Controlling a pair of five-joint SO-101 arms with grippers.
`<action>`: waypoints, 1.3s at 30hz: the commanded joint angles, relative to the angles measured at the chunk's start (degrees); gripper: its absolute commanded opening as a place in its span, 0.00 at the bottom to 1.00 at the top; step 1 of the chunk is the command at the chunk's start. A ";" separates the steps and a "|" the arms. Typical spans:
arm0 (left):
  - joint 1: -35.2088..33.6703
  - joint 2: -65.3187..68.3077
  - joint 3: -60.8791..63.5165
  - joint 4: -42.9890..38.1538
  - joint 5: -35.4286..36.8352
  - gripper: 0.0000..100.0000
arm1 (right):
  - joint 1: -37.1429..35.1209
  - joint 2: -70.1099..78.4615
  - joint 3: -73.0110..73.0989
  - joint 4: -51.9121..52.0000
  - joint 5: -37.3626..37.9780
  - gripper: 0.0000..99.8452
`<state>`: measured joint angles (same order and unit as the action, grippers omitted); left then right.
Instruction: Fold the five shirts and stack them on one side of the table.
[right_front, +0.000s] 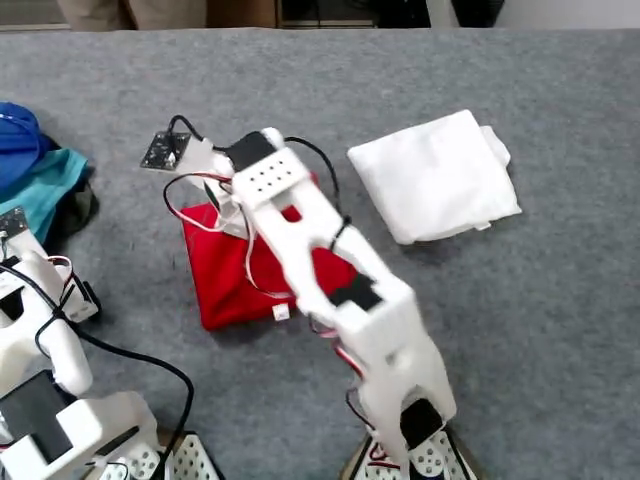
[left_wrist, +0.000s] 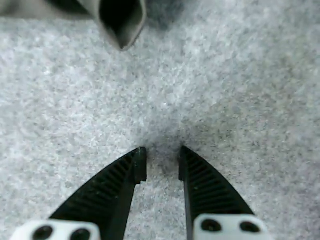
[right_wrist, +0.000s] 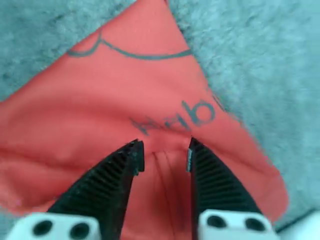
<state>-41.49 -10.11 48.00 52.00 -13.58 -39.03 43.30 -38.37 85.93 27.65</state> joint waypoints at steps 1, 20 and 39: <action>0.35 -1.45 0.00 -0.53 -0.35 0.12 | 1.01 8.48 -17.10 6.86 -1.05 0.16; 0.44 -1.45 0.00 -0.53 -0.44 0.12 | 3.65 20.88 -38.20 16.62 -1.32 0.02; 0.62 -1.45 0.00 -0.62 -0.44 0.12 | 3.56 3.65 -13.41 12.31 -0.79 0.29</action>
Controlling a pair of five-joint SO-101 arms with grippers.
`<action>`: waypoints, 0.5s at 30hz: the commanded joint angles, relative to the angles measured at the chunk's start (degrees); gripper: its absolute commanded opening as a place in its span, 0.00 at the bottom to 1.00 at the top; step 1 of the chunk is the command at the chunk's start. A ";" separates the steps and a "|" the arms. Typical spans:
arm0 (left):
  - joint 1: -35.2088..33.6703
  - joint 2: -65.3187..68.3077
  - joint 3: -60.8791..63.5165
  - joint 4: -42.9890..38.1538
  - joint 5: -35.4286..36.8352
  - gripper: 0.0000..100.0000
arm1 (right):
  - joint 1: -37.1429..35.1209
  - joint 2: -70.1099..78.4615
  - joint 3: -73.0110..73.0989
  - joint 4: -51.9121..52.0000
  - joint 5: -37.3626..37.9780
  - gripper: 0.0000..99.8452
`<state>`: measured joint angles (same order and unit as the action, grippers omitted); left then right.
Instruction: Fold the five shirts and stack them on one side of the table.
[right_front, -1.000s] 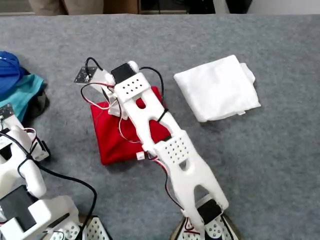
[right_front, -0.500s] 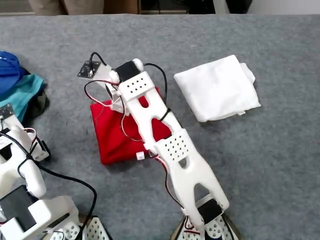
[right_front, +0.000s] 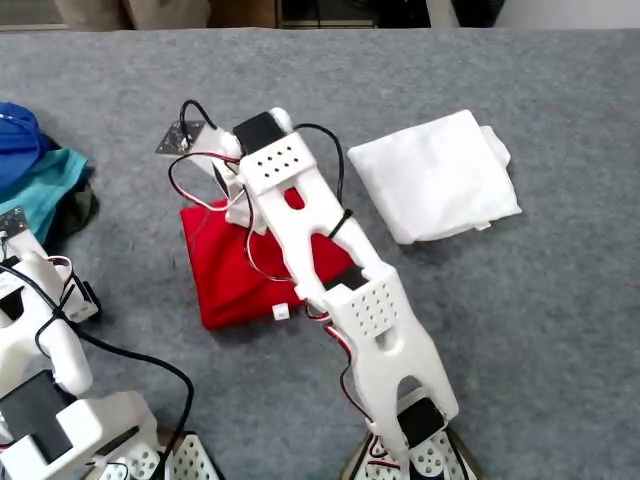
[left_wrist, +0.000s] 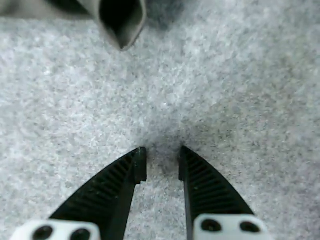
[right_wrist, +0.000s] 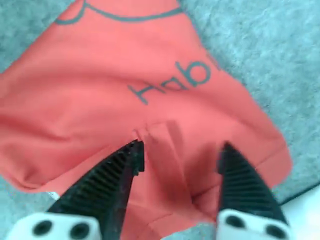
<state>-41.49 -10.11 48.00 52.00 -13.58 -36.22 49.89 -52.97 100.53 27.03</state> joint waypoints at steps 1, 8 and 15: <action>0.62 -1.45 0.00 -0.62 -0.44 0.12 | 0.75 -2.24 1.36 -3.52 -0.18 0.29; 0.62 -1.45 0.00 -0.62 -0.44 0.12 | 0.57 1.80 -2.24 -5.27 -0.62 0.28; 0.62 -1.45 0.00 -0.62 -0.44 0.12 | 0.84 2.59 -2.86 -1.23 -0.62 0.16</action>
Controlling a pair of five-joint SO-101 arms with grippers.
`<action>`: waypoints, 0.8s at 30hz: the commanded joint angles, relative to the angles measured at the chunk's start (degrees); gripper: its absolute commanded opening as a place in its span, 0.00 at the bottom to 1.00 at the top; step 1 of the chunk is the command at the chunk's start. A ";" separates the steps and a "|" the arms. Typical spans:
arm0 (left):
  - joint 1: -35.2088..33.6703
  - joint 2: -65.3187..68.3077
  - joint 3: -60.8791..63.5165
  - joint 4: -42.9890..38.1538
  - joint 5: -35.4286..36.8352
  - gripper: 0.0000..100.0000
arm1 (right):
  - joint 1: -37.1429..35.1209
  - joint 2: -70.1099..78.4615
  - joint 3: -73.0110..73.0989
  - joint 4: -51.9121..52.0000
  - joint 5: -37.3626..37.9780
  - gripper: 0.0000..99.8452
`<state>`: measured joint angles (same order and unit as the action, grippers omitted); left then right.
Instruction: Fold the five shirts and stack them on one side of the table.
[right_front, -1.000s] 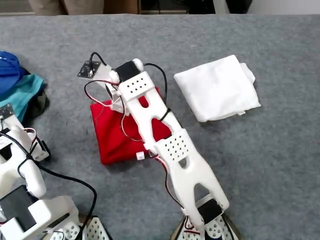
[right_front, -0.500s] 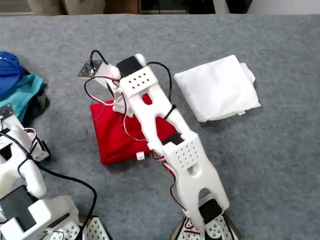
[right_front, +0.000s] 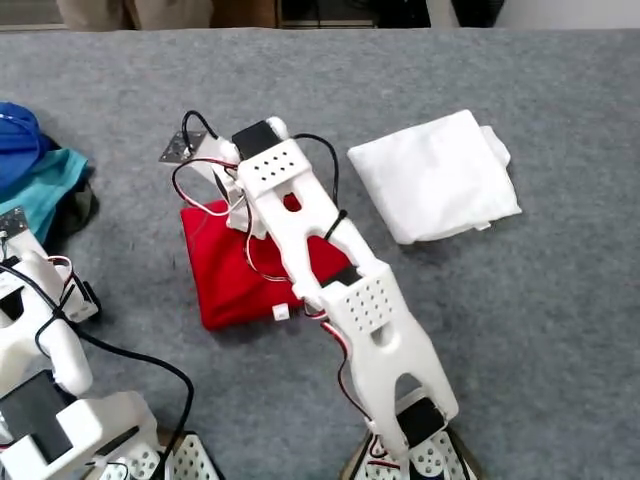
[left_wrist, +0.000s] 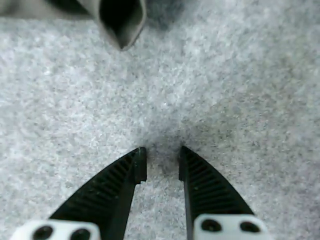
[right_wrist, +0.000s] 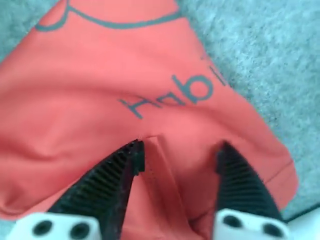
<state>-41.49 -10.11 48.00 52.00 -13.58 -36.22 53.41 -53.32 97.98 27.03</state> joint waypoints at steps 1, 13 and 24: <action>0.62 -1.45 0.00 -0.62 -0.44 0.12 | 0.84 -1.01 -2.59 1.93 -0.62 0.14; 0.53 -1.45 0.00 -0.62 -0.44 0.12 | 0.92 -6.81 -4.97 4.40 -0.62 0.12; 0.35 -1.45 0.00 -0.62 -0.18 0.12 | 2.68 -9.98 2.86 3.78 -2.99 0.19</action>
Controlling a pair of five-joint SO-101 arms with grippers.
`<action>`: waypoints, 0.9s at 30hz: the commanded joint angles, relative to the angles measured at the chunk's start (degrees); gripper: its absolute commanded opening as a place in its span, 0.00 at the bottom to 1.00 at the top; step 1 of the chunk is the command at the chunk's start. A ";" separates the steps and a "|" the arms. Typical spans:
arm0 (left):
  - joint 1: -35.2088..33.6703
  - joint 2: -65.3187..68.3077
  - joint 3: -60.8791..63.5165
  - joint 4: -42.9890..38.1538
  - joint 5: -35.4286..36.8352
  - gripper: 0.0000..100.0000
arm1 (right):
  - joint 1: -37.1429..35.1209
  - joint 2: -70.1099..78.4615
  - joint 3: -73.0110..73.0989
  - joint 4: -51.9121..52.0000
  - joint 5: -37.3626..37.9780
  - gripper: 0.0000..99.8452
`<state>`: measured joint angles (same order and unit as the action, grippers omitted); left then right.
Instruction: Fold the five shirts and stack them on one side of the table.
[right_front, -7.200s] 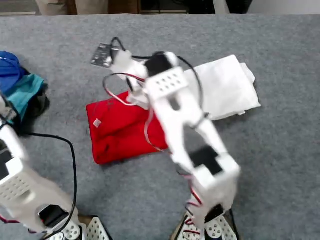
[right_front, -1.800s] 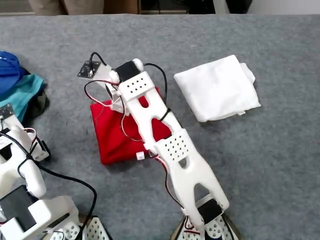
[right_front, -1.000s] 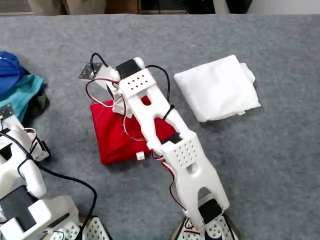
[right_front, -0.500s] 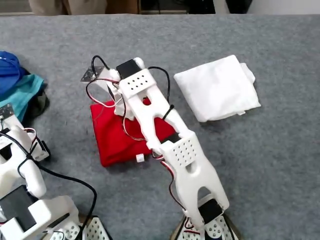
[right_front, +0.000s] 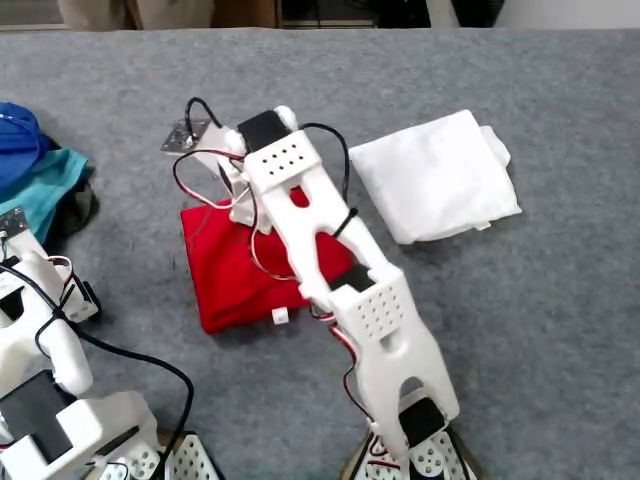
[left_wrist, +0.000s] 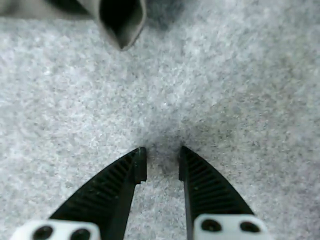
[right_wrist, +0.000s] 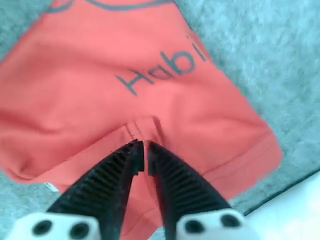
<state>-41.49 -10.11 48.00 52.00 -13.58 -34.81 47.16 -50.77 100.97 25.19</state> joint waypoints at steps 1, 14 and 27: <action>0.35 -1.45 0.00 -0.62 -0.18 0.12 | 1.27 -3.74 0.66 0.62 -0.88 0.24; 0.35 -1.45 0.00 -0.62 -0.26 0.12 | -1.10 -3.74 1.10 1.32 -0.70 0.13; 0.35 -1.45 0.00 -0.62 -0.35 0.12 | -1.36 -3.82 7.78 -0.97 -0.62 0.11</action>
<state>-41.49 -10.11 48.00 52.00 -13.58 -37.10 47.16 -43.03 100.44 24.84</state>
